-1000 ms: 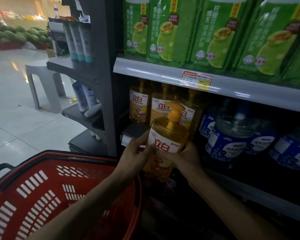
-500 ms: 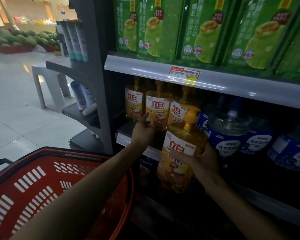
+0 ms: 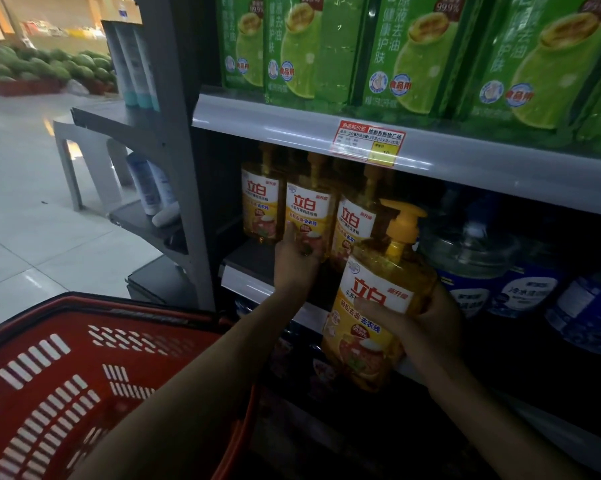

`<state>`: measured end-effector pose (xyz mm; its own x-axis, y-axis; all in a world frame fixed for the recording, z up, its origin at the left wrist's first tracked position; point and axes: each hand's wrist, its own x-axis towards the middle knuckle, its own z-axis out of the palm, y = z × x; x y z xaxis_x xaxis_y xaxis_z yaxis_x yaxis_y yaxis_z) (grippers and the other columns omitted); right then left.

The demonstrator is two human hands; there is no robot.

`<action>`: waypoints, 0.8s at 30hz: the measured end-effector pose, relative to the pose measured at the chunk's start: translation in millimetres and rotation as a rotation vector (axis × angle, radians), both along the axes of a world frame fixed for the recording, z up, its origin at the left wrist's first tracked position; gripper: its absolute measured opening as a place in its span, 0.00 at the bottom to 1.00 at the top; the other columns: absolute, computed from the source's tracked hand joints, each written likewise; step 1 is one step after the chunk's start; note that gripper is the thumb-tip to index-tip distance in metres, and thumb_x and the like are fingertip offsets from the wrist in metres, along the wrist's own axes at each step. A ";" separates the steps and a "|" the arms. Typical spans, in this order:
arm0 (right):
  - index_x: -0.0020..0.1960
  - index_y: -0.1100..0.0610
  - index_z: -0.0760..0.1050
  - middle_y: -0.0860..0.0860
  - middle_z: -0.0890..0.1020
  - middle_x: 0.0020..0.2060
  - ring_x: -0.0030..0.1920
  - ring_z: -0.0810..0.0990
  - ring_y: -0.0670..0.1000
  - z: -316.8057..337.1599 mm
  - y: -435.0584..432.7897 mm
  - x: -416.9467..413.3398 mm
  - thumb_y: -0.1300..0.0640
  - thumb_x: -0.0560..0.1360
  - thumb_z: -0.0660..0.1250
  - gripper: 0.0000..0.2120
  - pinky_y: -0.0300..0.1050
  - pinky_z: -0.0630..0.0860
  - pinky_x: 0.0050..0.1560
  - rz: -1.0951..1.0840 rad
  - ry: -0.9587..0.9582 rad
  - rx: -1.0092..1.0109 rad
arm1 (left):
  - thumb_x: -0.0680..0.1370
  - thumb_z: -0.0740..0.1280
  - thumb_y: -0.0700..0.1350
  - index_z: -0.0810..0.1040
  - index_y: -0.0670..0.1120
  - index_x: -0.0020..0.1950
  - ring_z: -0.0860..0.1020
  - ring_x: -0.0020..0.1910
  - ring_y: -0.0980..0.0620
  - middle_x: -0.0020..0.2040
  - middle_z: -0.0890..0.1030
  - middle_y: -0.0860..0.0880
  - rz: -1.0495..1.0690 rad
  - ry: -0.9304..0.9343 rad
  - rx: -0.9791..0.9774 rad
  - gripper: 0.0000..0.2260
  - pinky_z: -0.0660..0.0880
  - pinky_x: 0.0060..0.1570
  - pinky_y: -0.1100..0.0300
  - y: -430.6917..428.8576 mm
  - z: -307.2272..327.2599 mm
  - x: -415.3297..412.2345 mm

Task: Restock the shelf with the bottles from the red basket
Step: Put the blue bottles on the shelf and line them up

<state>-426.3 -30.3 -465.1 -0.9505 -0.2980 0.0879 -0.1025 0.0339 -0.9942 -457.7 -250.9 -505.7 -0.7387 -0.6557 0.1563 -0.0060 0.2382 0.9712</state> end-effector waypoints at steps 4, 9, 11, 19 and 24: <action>0.58 0.45 0.79 0.43 0.87 0.48 0.47 0.87 0.46 2.2 1.5 3.2 0.55 0.57 0.86 0.32 0.57 0.85 0.47 -0.018 0.003 0.016 | 0.69 0.76 0.64 0.64 0.58 0.76 0.74 0.69 0.47 0.72 0.71 0.49 0.095 -0.041 -0.074 0.39 0.76 0.64 0.40 3.8 2.4 -2.3; 0.59 0.46 0.79 0.44 0.87 0.48 0.47 0.87 0.46 2.7 5.2 3.9 0.56 0.57 0.85 0.33 0.53 0.85 0.42 -0.014 -0.018 0.004 | 0.67 0.78 0.64 0.60 0.54 0.79 0.71 0.72 0.41 0.74 0.66 0.46 0.133 -0.097 -0.094 0.46 0.74 0.67 0.37 -2.8 4.8 -11.4; 0.59 0.45 0.79 0.43 0.87 0.47 0.45 0.87 0.44 2.6 6.1 3.2 0.57 0.57 0.85 0.33 0.48 0.84 0.40 -0.012 -0.015 0.005 | 0.68 0.79 0.63 0.60 0.54 0.78 0.69 0.73 0.40 0.75 0.65 0.45 0.133 -0.110 -0.097 0.46 0.73 0.69 0.38 -6.9 3.1 -13.2; 0.58 0.45 0.78 0.38 0.86 0.41 0.40 0.84 0.37 0.9 5.3 -2.2 0.59 0.59 0.85 0.31 0.37 0.79 0.32 -0.018 -0.030 0.028 | 0.62 0.79 0.67 0.65 0.50 0.72 0.72 0.70 0.44 0.69 0.72 0.48 0.228 -0.117 -0.181 0.46 0.70 0.70 0.34 -18.7 -0.7 -24.2; 0.57 0.43 0.79 0.40 0.87 0.44 0.43 0.86 0.42 0.3 4.2 -3.9 0.57 0.58 0.85 0.31 0.46 0.82 0.39 -0.011 -0.025 0.035 | 0.63 0.77 0.68 0.66 0.50 0.71 0.75 0.69 0.46 0.67 0.75 0.49 0.253 -0.072 -0.193 0.44 0.65 0.73 0.36 -14.8 -6.6 -25.8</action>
<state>-430.2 -26.1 -464.8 -0.9557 -0.2896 0.0535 -0.0769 0.0701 -0.9946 -483.6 -265.7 -512.2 -0.5696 -0.7832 0.2492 -0.1556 0.4005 0.9030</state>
